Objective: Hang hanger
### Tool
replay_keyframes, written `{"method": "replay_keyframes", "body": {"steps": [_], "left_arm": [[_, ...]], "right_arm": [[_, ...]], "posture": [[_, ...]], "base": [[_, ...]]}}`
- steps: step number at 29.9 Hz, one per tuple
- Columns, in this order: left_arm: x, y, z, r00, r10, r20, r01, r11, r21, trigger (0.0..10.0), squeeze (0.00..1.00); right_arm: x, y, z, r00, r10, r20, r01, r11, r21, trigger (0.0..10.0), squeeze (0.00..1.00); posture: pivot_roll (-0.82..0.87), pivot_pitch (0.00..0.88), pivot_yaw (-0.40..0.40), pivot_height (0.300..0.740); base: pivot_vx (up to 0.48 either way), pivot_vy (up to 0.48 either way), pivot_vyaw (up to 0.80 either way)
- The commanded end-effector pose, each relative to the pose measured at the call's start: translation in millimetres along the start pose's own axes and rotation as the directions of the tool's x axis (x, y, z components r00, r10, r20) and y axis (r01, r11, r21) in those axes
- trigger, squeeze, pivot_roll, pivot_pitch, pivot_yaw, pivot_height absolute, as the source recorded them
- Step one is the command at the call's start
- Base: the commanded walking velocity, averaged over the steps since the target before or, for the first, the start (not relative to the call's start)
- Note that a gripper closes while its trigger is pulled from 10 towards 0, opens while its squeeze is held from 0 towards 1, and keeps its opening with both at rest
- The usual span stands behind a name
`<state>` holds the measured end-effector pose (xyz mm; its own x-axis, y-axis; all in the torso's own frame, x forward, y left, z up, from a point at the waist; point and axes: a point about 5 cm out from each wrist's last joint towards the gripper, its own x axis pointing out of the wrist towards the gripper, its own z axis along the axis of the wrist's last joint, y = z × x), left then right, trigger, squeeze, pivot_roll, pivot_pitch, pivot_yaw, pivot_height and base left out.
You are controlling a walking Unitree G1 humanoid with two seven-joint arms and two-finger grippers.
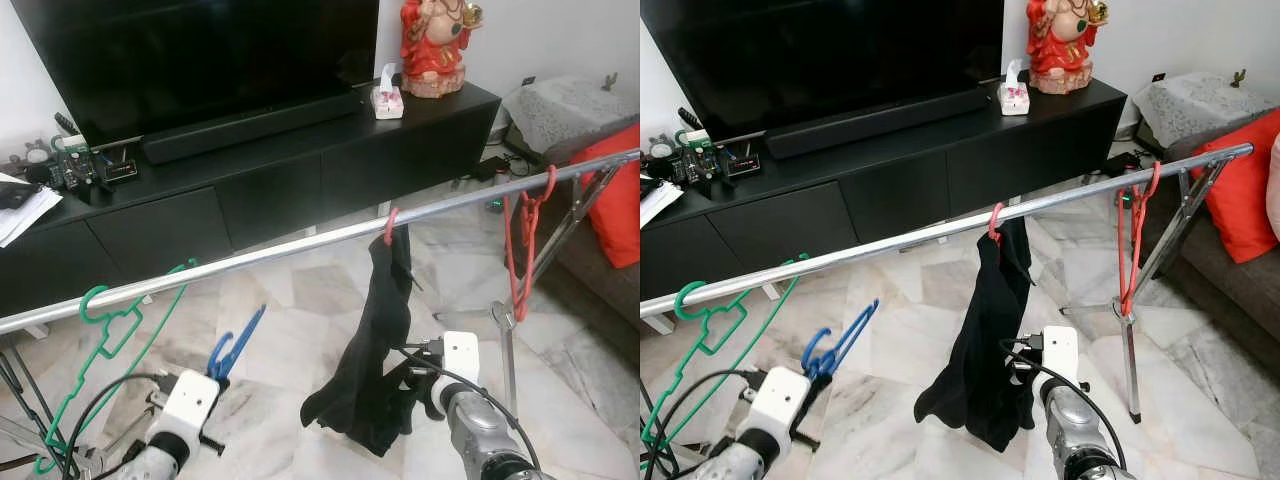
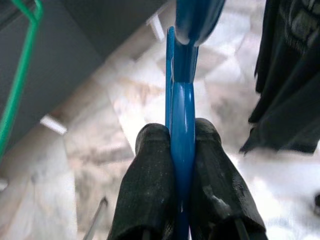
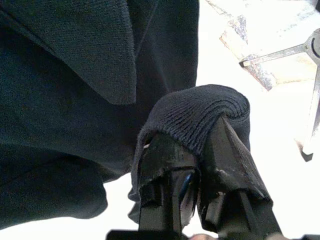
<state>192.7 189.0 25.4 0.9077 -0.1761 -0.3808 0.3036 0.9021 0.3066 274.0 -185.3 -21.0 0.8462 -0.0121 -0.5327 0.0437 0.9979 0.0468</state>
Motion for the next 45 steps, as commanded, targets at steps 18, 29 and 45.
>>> {"method": "replay_keyframes", "body": {"steps": [18, 29, 45], "left_arm": [[0.3, -10.1, -101, 0.891, 0.085, -0.445, -0.200, 0.955, -0.217, 10.0, 0.00], [-11.4, -19.0, -128, 0.825, 0.055, -0.563, -0.284, 0.901, -0.329, 10.0, 0.00], [-13.1, -28.9, -132, 0.818, 0.031, -0.574, -0.282, 0.892, -0.354, 10.0, 0.00]], "right_arm": [[-0.6, 3.2, -4, 1.000, 0.013, -0.016, -0.013, 1.000, -0.013, 10.0, 0.00], [-1.7, 2.2, -7, 1.000, 0.010, -0.029, -0.011, 1.000, -0.012, 10.0, 0.00], [-1.8, 1.7, -8, 0.999, 0.013, -0.035, -0.014, 1.000, -0.019, 10.0, 0.00]], "posture": [[-0.12, 0.000, 0.047, 0.740], [-0.13, 0.000, 0.056, 0.740], [-0.12, 0.000, 0.049, 0.740]], "base": [[0.000, 0.000, 0.00], [0.000, 0.000, 0.00], [0.000, 0.000, 0.00]]}}
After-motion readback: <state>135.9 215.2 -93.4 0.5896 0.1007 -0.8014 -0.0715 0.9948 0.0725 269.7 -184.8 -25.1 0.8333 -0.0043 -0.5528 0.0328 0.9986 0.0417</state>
